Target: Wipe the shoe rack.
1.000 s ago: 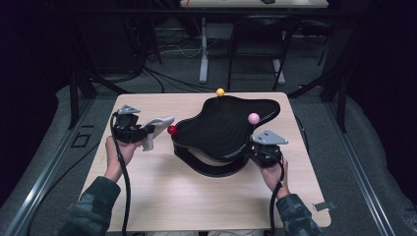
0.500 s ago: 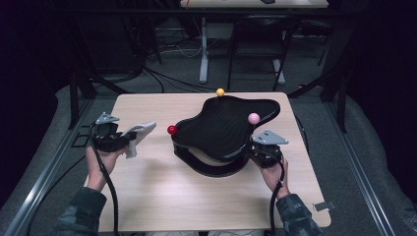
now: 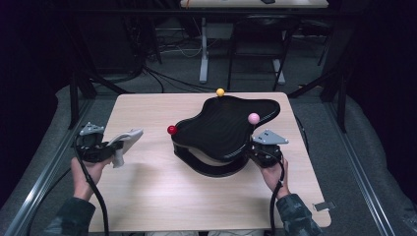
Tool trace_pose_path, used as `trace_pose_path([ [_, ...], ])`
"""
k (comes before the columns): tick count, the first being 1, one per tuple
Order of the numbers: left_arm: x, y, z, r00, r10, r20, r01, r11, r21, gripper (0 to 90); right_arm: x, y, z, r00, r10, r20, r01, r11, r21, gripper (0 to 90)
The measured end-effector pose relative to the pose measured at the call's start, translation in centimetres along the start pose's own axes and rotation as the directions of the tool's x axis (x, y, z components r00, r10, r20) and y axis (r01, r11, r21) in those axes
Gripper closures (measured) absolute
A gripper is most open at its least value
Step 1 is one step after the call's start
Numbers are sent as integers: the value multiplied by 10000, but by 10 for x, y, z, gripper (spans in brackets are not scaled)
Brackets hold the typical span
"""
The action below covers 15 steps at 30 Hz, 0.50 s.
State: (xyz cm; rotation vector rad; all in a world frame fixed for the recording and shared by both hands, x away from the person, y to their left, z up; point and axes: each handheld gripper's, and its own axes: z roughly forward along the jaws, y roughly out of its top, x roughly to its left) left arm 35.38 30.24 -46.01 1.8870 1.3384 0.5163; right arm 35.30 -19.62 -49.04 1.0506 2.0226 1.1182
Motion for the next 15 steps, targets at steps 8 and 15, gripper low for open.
trace_pose_path([
  [8,16,-31,-7,9991,-429,-25,430,9973,602,827,-3,-2,-3,9991,-198,-372,197,9998,-33,752],
  [15,34,-66,-4,9953,-941,-240,965,9856,1387,826,-3,-2,-3,9993,-115,-365,114,9999,-44,751],
])
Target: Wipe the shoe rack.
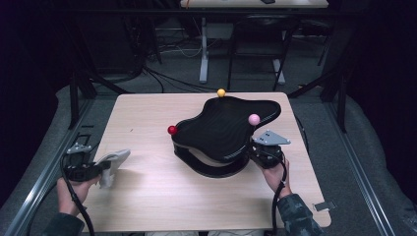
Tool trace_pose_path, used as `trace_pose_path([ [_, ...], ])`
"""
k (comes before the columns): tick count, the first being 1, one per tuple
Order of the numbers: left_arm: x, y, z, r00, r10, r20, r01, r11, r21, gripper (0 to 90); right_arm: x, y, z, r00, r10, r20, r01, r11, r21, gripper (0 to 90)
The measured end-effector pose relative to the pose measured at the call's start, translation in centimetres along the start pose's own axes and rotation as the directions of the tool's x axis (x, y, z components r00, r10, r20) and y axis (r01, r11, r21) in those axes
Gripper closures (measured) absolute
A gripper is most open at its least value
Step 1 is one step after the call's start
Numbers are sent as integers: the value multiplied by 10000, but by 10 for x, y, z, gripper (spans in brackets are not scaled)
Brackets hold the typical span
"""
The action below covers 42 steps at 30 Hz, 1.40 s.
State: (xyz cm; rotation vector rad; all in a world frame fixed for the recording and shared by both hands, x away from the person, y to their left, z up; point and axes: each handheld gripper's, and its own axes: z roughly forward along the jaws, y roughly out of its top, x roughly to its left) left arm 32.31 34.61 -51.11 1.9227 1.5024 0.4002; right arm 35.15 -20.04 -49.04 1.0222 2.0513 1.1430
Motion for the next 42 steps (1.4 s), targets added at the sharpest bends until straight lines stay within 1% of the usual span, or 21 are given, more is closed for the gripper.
trace_pose_path([
  [1,3,-6,5,9997,-216,95,214,9996,202,825,0,0,0,10000,6,12,-6,10000,1,751],
  [3,9,-14,12,9994,-356,24,354,9981,512,824,0,0,0,10000,25,15,-25,10000,-1,751],
  [5,16,-23,20,9969,-730,276,705,9941,827,819,1,0,0,10000,8,36,-8,10000,-1,751],
  [6,18,-24,22,9967,-755,283,727,9933,896,811,1,0,0,10000,-1,32,1,10000,0,751],
  [7,19,-26,24,9954,-890,342,856,9923,899,798,1,0,0,10000,-1,36,1,10000,0,751],
  [8,21,-27,25,9938,-985,511,939,9918,863,776,1,0,0,10000,3,7,-3,10000,16,751],
  [10,19,-27,26,9954,-793,545,741,9931,909,713,0,0,0,10000,2,-30,-2,10000,25,751],
  [11,17,-27,26,9955,-693,640,634,9940,895,681,0,0,0,10000,5,-31,-5,10000,29,751],
  [14,13,-24,24,9961,-439,769,381,9964,756,527,1,0,0,10000,-22,33,22,10000,19,751],
  [15,11,-23,23,9967,-370,725,320,9971,687,469,1,0,0,10000,-42,13,42,10000,40,751],
  [17,8,-19,18,9960,-296,843,260,9987,435,387,0,1,0,10000,-55,24,55,10000,57,751],
  [18,6,-16,15,9967,-199,791,175,9994,310,346,0,1,0,10000,-48,15,48,10000,65,751],
  [19,5,-12,11,9957,-118,916,107,9999,122,312,0,1,0,10000,-53,19,53,10000,76,751],
  [22,0,-5,5,9954,98,954,-70,9995,-296,238,0,1,0,10000,-58,6,58,10000,72,751],
  [27,-10,8,0,9938,498,994,-434,9969,-657,188,0,1,0,10000,-53,-7,53,10000,78,752],
  [30,-18,17,2,9911,829,1040,-740,9935,-864,173,0,1,0,10000,-40,-26,41,10000,89,752],
  [32,-26,26,6,9870,1141,1130,-1028,9896,-1009,159,-1,1,0,9999,-44,-141,45,9999,96,752],
  [34,-33,32,11,9848,1299,1156,-1168,9867,-1130,154,-1,1,0,9999,-40,-134,41,9999,118,752],
  [36,-40,39,17,9802,1539,1242,-1402,9837,-1129,153,-1,1,0,9998,-41,-177,43,9999,95,753],
  [40,-56,53,35,9725,1850,1416,-1684,9782,-1218,151,-1,1,0,9997,6,-235,-4,9999,108,752],
  [42,-67,59,46,9648,2084,1606,-1895,9739,-1254,151,-2,1,-1,9997,-3,-242,5,9999,102,752],
])
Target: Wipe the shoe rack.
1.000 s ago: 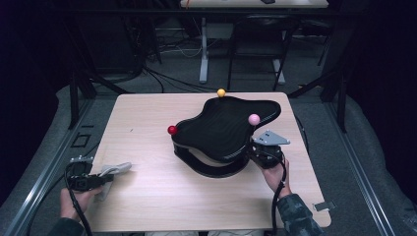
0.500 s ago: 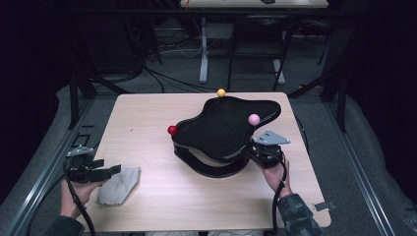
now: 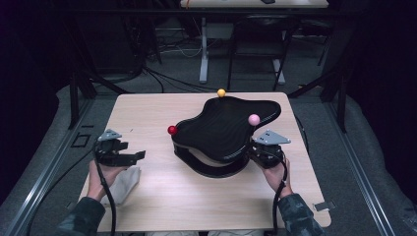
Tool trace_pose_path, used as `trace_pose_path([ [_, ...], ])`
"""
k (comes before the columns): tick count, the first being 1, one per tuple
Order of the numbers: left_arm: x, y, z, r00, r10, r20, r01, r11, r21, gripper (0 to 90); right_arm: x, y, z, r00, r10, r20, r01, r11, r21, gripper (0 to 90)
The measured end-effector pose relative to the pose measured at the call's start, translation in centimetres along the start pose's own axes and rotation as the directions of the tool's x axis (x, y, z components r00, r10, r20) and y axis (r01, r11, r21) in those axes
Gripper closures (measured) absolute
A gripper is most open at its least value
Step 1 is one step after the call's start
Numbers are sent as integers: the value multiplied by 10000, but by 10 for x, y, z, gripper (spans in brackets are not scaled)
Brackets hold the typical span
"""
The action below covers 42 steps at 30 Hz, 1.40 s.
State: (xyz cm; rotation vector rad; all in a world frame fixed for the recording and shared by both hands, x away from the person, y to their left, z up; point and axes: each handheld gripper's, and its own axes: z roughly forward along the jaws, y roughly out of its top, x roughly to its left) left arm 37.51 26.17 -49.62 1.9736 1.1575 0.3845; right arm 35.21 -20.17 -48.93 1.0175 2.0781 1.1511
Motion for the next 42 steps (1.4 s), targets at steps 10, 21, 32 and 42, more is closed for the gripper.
trace_pose_path([
  [10,-22,13,48,9942,581,909,-590,9982,78,233,0,0,0,10000,-12,7,12,10000,-17,752],
  [21,-41,24,94,9791,1466,1409,-1507,9884,187,508,-1,0,1,10000,-84,4,84,10000,-30,751],
  [32,-28,21,104,9778,1836,1012,-1830,9830,-147,733,-2,8,15,9999,122,13,-122,9999,-37,750],
  [42,-24,11,87,9770,1916,931,-1934,9811,107,736,2,18,37,9971,697,-307,-686,9970,356,492],
])
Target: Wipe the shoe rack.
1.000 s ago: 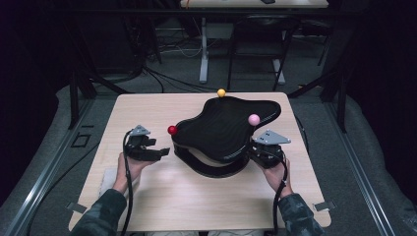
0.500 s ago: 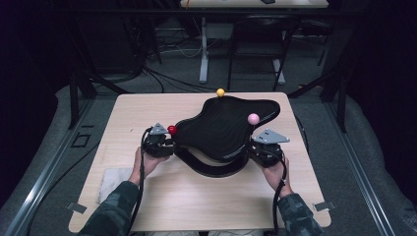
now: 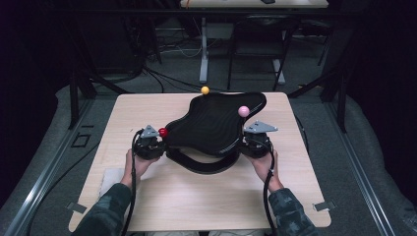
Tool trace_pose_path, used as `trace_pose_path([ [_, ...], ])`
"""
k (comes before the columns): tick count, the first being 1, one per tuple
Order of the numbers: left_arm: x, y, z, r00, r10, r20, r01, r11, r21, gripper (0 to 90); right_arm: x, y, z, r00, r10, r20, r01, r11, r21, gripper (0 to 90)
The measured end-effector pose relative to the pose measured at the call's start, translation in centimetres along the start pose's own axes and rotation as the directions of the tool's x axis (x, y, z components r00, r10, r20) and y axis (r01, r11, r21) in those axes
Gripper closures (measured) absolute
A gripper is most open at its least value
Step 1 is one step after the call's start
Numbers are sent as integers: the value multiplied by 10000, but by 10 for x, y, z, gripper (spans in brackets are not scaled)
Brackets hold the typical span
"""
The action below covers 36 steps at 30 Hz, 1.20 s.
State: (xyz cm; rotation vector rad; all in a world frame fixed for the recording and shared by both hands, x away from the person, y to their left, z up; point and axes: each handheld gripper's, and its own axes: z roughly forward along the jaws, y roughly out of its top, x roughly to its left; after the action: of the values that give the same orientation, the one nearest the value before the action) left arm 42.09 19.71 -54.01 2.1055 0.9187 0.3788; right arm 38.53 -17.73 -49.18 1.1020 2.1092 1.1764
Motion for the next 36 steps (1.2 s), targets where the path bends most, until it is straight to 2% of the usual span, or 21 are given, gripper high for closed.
trace_pose_path([
  [2,2,0,-1,9998,-156,90,157,9999,-25,687,1,-4,-8,9995,153,275,-158,9997,166,383],
  [3,2,1,-1,9997,-169,202,169,9999,-20,691,1,-5,-12,9994,197,294,-202,9996,183,338],
  [6,0,2,0,10000,36,65,-37,10000,61,730,4,-11,-28,9988,302,381,-311,9992,233,238],
  [7,0,2,-1,9998,179,32,-179,9998,91,737,6,-13,-34,9990,361,277,-366,9992,178,221],
  [12,-5,1,-3,9997,247,-42,-247,9996,111,745,21,-11,-53,9993,375,89,-375,9993,-13,146],
  [20,-18,-6,-9,9997,218,-106,-217,9997,116,746,61,-4,-77,9991,-42,-428,29,9996,-293,83],
  [22,-22,-7,-11,9997,215,-133,-213,9997,132,747,67,-2,-79,9936,-79,-1125,17,9985,-549,73],
  [24,-26,-9,-13,9996,218,-153,-216,9997,121,747,77,1,-82,9945,-200,-1029,128,9975,-701,72],
  [25,-26,-9,-13,9996,218,-153,-216,9997,121,747,80,3,-83,9970,-190,-744,145,9980,-615,70],
  [26,-29,-11,-15,9997,206,-155,-204,9997,99,747,81,4,-84,9959,-176,-885,110,9971,-750,73],
  [27,-31,-13,-16,9997,191,-169,-190,9998,61,747,83,5,-85,9975,-211,-673,156,9966,-807,76],
  [30,-34,-16,-18,9996,219,-162,-219,9998,2,748,81,8,-84,9993,-45,-364,12,9959,-903,90],
  [33,-39,-18,-20,9996,250,-137,-252,9996,-90,748,77,10,-79,9988,19,-480,-60,9963,-859,70],
  [36,-44,-20,-21,9995,313,-61,-314,9994,-136,749,76,10,-79,9996,-19,-297,-7,9962,-876,69],
])
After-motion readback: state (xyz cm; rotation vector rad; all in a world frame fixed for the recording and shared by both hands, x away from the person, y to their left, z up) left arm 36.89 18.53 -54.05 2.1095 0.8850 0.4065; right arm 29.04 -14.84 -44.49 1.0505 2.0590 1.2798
